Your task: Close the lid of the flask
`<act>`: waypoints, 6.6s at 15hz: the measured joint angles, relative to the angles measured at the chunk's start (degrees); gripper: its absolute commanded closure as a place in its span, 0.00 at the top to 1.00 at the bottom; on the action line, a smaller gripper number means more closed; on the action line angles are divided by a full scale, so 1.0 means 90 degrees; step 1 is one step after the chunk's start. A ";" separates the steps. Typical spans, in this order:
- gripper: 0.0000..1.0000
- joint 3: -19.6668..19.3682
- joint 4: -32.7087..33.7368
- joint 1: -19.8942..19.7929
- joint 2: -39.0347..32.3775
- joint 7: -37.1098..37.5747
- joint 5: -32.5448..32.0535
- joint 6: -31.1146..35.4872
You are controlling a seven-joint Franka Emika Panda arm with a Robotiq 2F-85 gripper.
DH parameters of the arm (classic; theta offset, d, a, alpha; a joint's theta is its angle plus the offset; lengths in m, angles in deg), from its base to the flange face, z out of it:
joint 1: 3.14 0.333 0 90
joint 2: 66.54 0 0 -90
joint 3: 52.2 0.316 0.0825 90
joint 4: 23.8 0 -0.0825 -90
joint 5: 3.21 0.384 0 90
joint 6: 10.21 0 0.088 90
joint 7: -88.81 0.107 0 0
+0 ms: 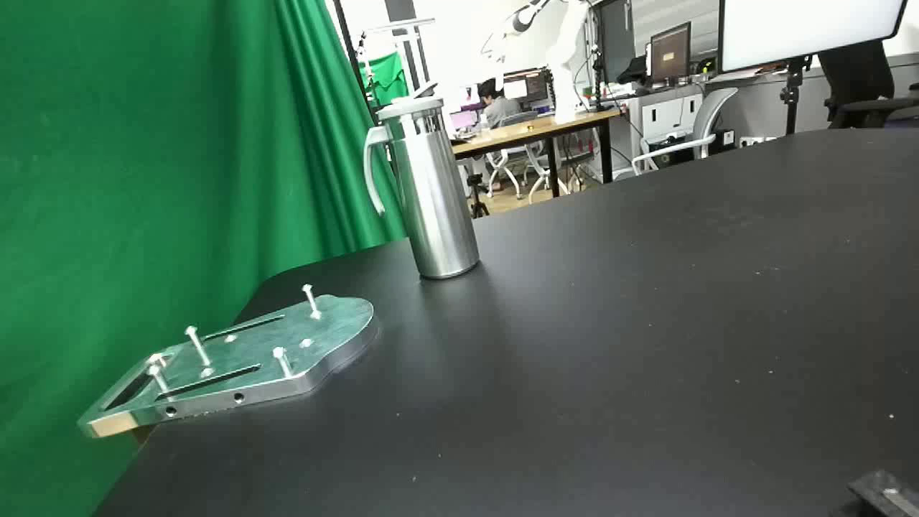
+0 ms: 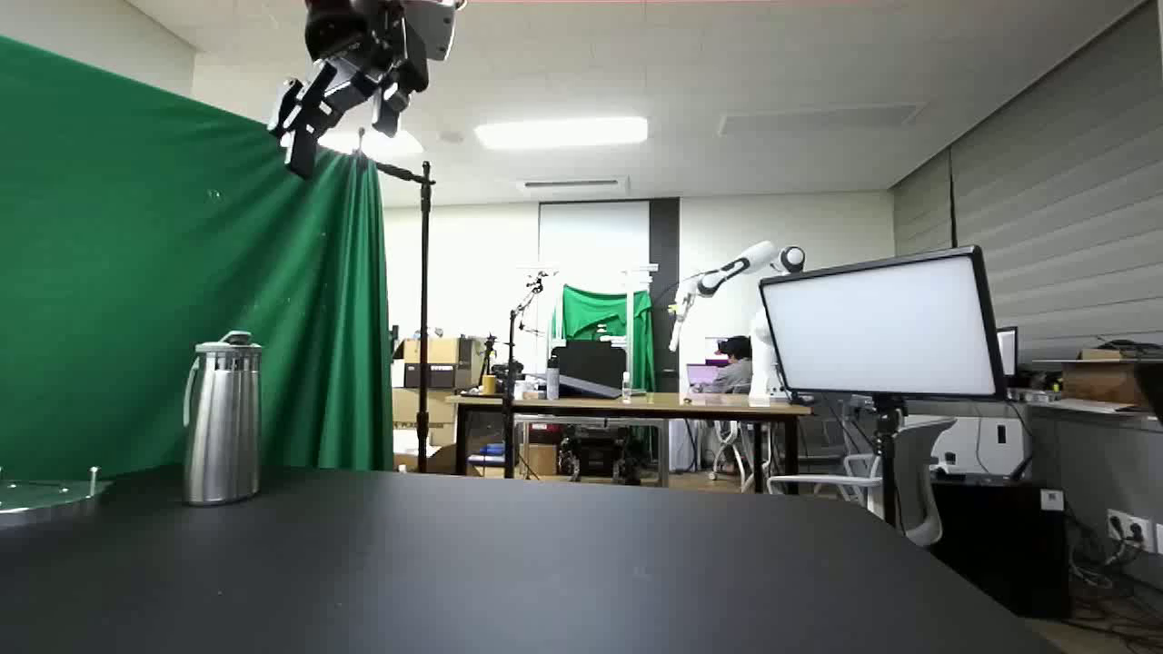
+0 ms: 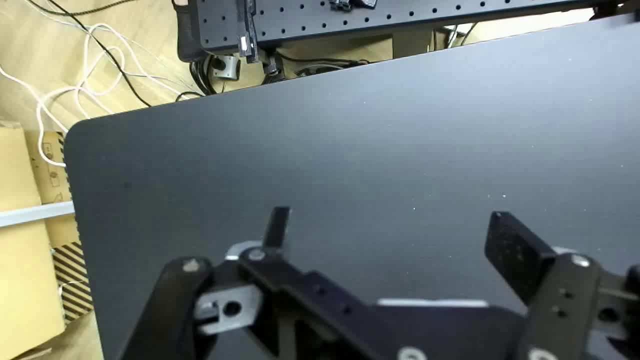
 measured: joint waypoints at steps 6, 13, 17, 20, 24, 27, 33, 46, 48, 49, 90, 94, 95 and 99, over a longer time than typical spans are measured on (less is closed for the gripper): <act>1.00 0.0000 0.0002 -0.0001 -0.0002 0.0000 0.0000 0.0012; 1.00 -0.0002 0.0003 0.0051 -0.0030 -0.0008 -0.0006 0.0117; 1.00 0.0072 0.0223 0.0389 -0.0444 -0.0017 0.0043 0.0618; 0.68 0.0280 0.0735 0.0714 -0.1078 -0.0015 0.0158 0.0917; 0.38 0.0649 0.1810 0.1150 -0.2041 0.0001 0.0187 0.1087; 0.43 0.0797 0.2336 0.1353 -0.2494 0.0009 0.0175 0.1053; 0.39 0.0722 0.2266 0.1300 -0.2436 -0.0006 0.0174 0.1053; 0.00 0.1138 0.3437 0.1966 -0.3485 -0.0008 0.0165 0.1445; 0.00 0.1249 0.3764 0.2202 -0.3789 -0.0008 0.0166 0.1701; 0.00 0.1283 0.3892 0.2303 -0.3923 -0.0008 0.0165 0.1872; 0.81 0.0909 0.5330 0.2607 -0.4879 -0.0271 0.0119 0.0748; 1.00 0.0790 0.4123 0.2180 -0.3866 -0.0370 0.0139 0.0762; 1.00 0.0773 0.3835 0.2075 -0.3641 -0.0403 0.0146 0.0776; 1.00 0.0753 0.2943 0.1776 -0.2938 -0.0555 0.0184 0.0797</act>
